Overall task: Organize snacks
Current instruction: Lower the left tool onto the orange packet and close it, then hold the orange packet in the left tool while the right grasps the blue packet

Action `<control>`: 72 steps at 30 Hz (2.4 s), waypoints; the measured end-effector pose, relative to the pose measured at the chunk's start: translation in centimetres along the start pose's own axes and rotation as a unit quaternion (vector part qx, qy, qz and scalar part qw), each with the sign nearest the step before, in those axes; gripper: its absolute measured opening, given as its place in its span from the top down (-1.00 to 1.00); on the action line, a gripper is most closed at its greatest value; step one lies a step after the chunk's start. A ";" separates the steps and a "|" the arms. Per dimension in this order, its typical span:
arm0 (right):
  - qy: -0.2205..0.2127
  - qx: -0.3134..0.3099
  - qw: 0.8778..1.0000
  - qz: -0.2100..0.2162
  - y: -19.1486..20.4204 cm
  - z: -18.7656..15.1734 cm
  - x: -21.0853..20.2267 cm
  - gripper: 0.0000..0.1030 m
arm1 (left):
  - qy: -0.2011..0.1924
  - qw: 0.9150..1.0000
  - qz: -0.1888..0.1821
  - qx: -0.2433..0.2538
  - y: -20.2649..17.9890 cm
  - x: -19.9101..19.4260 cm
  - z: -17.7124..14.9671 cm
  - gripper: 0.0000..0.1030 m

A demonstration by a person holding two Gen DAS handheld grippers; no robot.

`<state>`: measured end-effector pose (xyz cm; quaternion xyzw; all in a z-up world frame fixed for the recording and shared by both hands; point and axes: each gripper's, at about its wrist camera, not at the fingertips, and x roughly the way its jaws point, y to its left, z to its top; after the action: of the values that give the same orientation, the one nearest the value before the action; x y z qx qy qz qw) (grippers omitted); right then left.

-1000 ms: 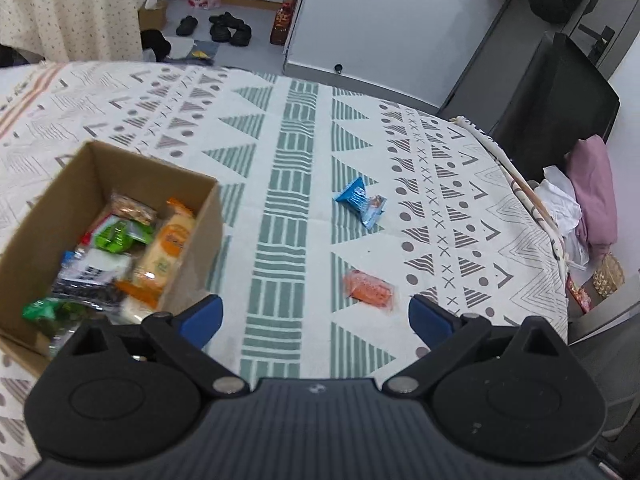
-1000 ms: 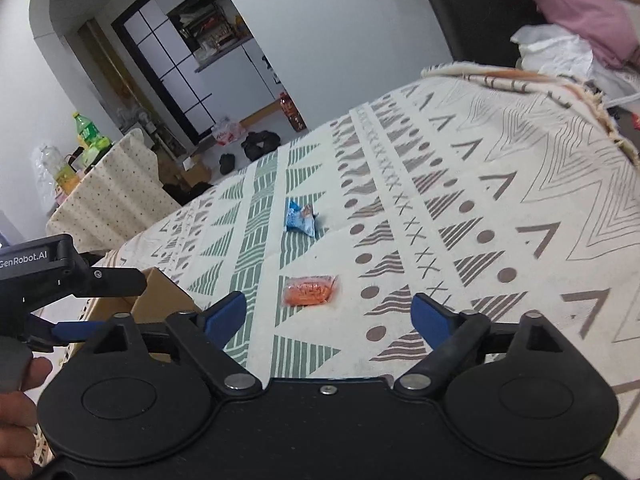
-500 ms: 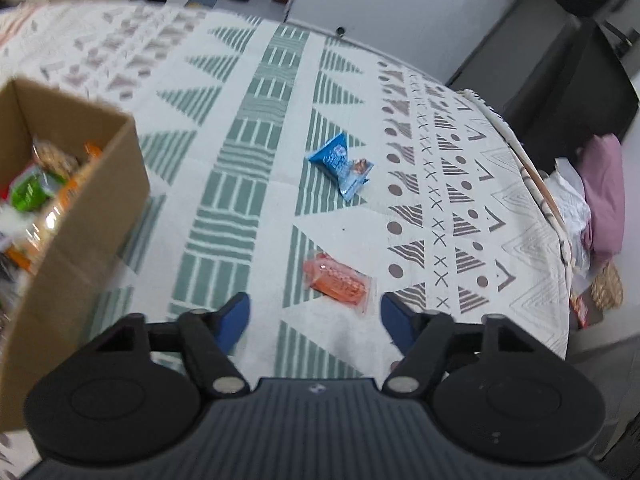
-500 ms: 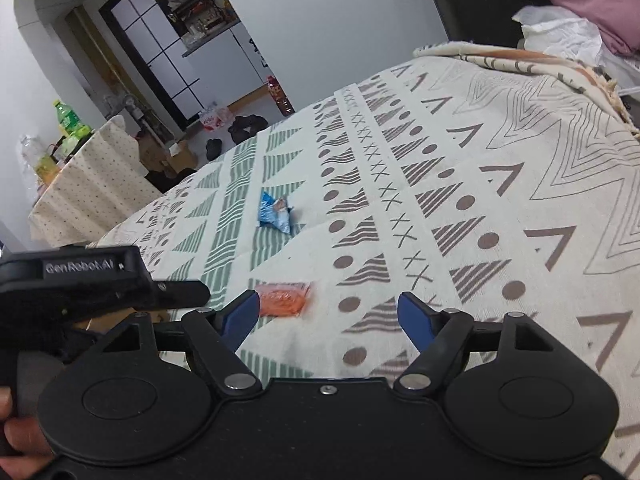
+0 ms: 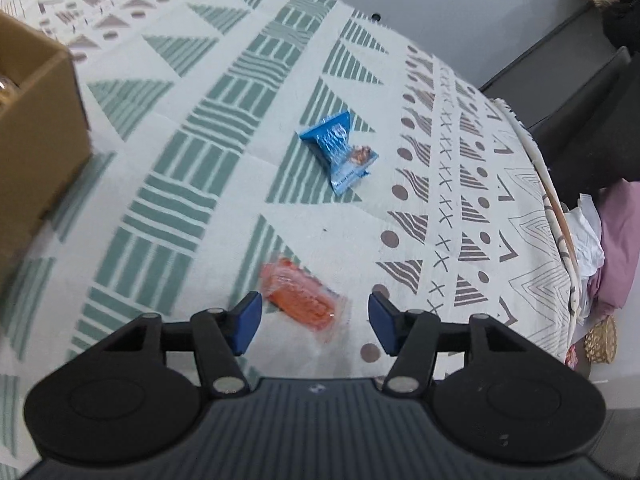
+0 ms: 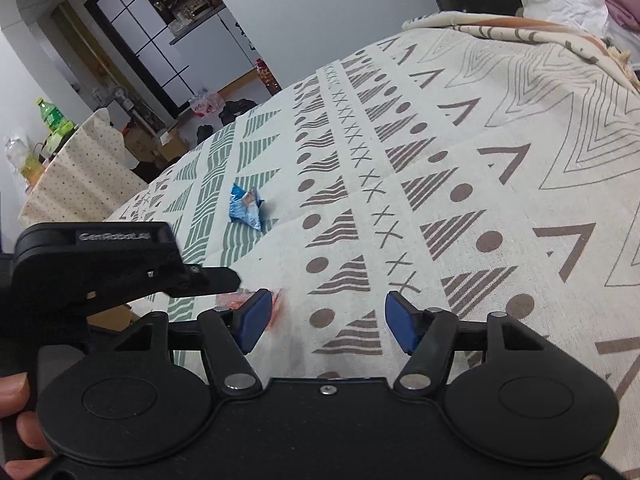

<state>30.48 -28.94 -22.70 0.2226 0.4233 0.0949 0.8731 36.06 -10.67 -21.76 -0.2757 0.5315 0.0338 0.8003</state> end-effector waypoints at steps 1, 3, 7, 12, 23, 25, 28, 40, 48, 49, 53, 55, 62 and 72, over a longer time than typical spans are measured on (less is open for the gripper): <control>0.002 0.002 1.000 0.002 -0.2 0.0 0.1 -0.20 | 0.004 1.000 0.000 -0.007 -0.1 0.4 0.1 -0.13; 0.009 0.000 1.000 0.001 -0.2 -0.1 0.5 -0.20 | 0.008 1.000 -0.001 -0.023 -0.3 1.1 0.2 -0.13; 0.018 0.010 1.000 0.002 -0.8 -0.1 1.0 -0.20 | 0.012 1.000 0.022 -0.019 -1.0 2.4 0.4 -0.13; 0.016 0.013 1.000 0.003 -1.1 0.3 1.5 -0.20 | 0.007 0.999 0.049 -0.008 -1.4 3.2 1.3 -0.03; 0.011 -0.004 1.000 0.021 0.0 1.3 3.6 -0.20 | 0.008 0.992 0.102 0.078 -1.3 2.8 3.6 0.66; 0.009 -0.011 1.000 0.027 0.4 1.5 4.2 -0.20 | 0.007 0.992 0.099 0.074 -0.6 2.5 4.1 0.66; 0.004 -0.022 0.999 0.036 1.3 1.7 5.2 -0.20 | -0.002 0.993 0.099 0.070 0.1 2.1 5.1 0.66; -0.015 -0.040 0.996 0.082 4.6 3.6 9.3 -0.12 | -0.040 0.992 0.099 0.073 1.9 0.1 8.4 0.66; -0.028 -0.057 0.995 0.082 5.9 4.7 12.3 -0.12 | -0.049 0.990 0.110 0.068 2.6 0.0 9.7 0.66; -0.029 -0.059 0.994 0.082 6.0 4.8 12.5 -0.12 | -0.048 0.990 0.113 0.067 2.7 0.1 9.7 0.66; -0.035 -0.062 0.994 0.081 6.3 5.0 13.0 -0.10 | -0.048 0.989 0.121 0.066 2.8 0.3 10.0 0.66; -0.033 -0.066 0.994 0.085 6.7 5.0 13.3 0.08 | -0.048 0.989 0.124 0.068 2.7 0.2 9.9 0.66; -0.020 -0.101 0.991 0.081 7.4 4.6 12.3 0.41 | -0.053 0.988 0.126 0.067 2.4 -1.3 9.3 0.66; -0.046 -0.114 0.988 0.092 9.2 4.4 6.9 0.41 | -0.077 0.989 0.104 0.069 2.0 -5.5 8.2 0.66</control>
<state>38.43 -19.69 -20.80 0.1641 0.3472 0.2119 0.8987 39.82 -3.79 -15.48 -0.1600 0.4954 0.1013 0.8477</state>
